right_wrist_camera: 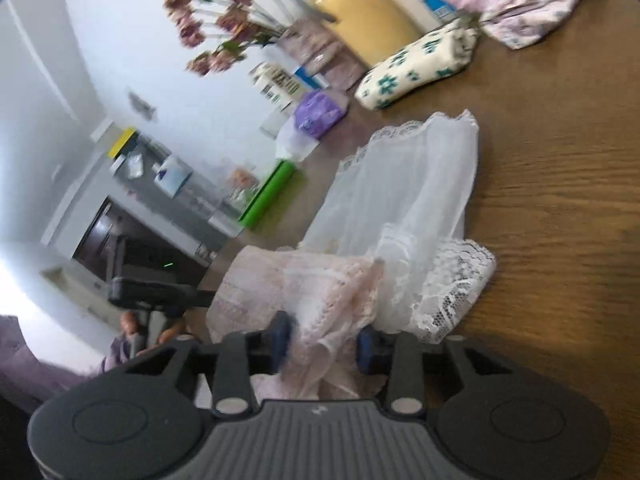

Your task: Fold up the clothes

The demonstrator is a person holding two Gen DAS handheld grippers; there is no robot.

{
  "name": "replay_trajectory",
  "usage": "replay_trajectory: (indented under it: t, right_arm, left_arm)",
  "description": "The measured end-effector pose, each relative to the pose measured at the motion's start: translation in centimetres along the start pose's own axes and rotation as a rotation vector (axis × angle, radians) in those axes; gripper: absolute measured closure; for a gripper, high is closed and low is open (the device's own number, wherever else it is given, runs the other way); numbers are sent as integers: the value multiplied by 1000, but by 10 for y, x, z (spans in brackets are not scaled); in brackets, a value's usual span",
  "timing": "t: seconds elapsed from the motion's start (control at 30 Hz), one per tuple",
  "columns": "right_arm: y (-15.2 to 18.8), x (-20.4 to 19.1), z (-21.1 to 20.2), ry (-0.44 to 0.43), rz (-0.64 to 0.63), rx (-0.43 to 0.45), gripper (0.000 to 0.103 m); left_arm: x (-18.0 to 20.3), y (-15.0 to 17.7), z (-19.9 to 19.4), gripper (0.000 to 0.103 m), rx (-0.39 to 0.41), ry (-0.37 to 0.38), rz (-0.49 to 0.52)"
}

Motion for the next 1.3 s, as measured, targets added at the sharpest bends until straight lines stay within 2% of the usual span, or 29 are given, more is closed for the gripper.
replay_trajectory:
  t: [0.07, 0.13, 0.17, 0.2, 0.23, 0.27, 0.33, 0.37, 0.4, 0.43, 0.47, 0.5, 0.53, 0.57, 0.6, 0.63, 0.73, 0.77, 0.8, 0.83, 0.87, 0.97, 1.1, 1.13, 1.17, 1.23, 1.27, 1.3]
  right_arm:
    - [1, -5, -11, 42, 0, 54, 55]
    - [2, -11, -19, 88, 0, 107, 52]
    - [2, -14, -18, 107, 3, 124, 53]
    - [2, -16, -16, 123, 6, 138, 60]
    - [2, -18, -13, 139, 9, 152, 73]
    - [3, -19, -12, 173, 8, 171, 99]
    - [6, -21, -12, 258, 2, 213, 97]
    - [8, -21, -16, 278, 4, 221, 95]
    - [11, -19, -20, 289, 8, 224, 84]
    - [13, -17, -25, 299, 12, 226, 80]
    - [16, -16, -29, 309, 16, 229, 71]
    - [19, -18, -36, 303, 1, 242, 64]
    - [22, -23, -44, 288, -22, 258, 60]
    - [26, -27, -51, 274, -46, 275, 46]
    - [30, -32, -59, 259, -69, 292, 31]
    - [34, -37, -60, 247, -92, 297, 26]
    - [47, -52, -48, 241, -159, 287, 28]
    - [49, -53, -40, 265, -168, 271, 34]
    - [51, -53, -33, 289, -172, 255, 56]
    - [53, -51, -28, 312, -167, 243, 74]
    - [54, -48, -24, 323, -147, 236, 91]
    - [57, -39, -23, 307, -87, 240, 91]
    - [57, -41, -27, 317, -103, 250, 90]
    - [57, -42, -30, 317, -102, 252, 87]
    - [56, -42, -34, 319, -94, 267, 81]
    - [49, -38, -39, 321, -57, 303, 66]
    - [43, -34, -39, 318, -23, 319, 56]
    - [37, -29, -40, 314, 10, 336, 56]
  left_arm:
    - [10, -2, -10, 22, 43, -90, 67]
    - [18, 0, -19, 24, 96, -106, 118]
    - [21, 1, -14, 41, 107, -119, 151]
    - [23, 1, -6, 58, 113, -139, 184]
    - [20, -3, 10, 94, 98, -172, 204]
    - [16, -4, 22, 96, 89, -214, 212]
    - [10, -3, 41, 96, 86, -303, 225]
    - [10, -1, 38, 92, 99, -306, 226]
    - [11, 1, 29, 90, 118, -290, 224]
    - [12, 3, 20, 81, 138, -274, 222]
    - [13, 5, 11, 66, 157, -259, 220]
    - [14, 7, 2, 56, 176, -243, 218]
    - [15, 9, -7, 36, 196, -227, 216]
    - [15, 11, -16, 21, 215, -211, 214]
    - [19, 15, -23, 18, 228, -181, 209]
    - [21, 20, -24, 17, 227, -149, 195]
    - [21, 34, -2, 19, 148, -128, 160]
    - [21, 37, 5, 36, 126, -139, 157]
    - [17, 39, 12, 55, 94, -149, 135]
    - [12, 41, 17, 87, 60, -172, 99]
    - [6, 41, 19, 87, 41, -192, 61]
    - [3, 40, 15, 87, 31, -184, 20]
    - [0, 35, 9, 86, 6, -164, -35]
    - [-1, 34, 6, 81, 9, -163, -41]
    - [3, 32, 3, 61, 26, -167, -12]
    - [14, 26, -3, 38, 74, -179, 80]
    - [18, 21, -4, 38, 99, -196, 110]
    - [19, 14, 0, 39, 108, -208, 122]
Point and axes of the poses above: each gripper's, at about its wrist camera, not at the fingertips, and z roughly the way its jaws point, x to its right, y to its underside, the point moved 3 cm from there along z, roughly the way its jaws point, and after that the axes turned 14 degrees about y, right-handed, at the moved point
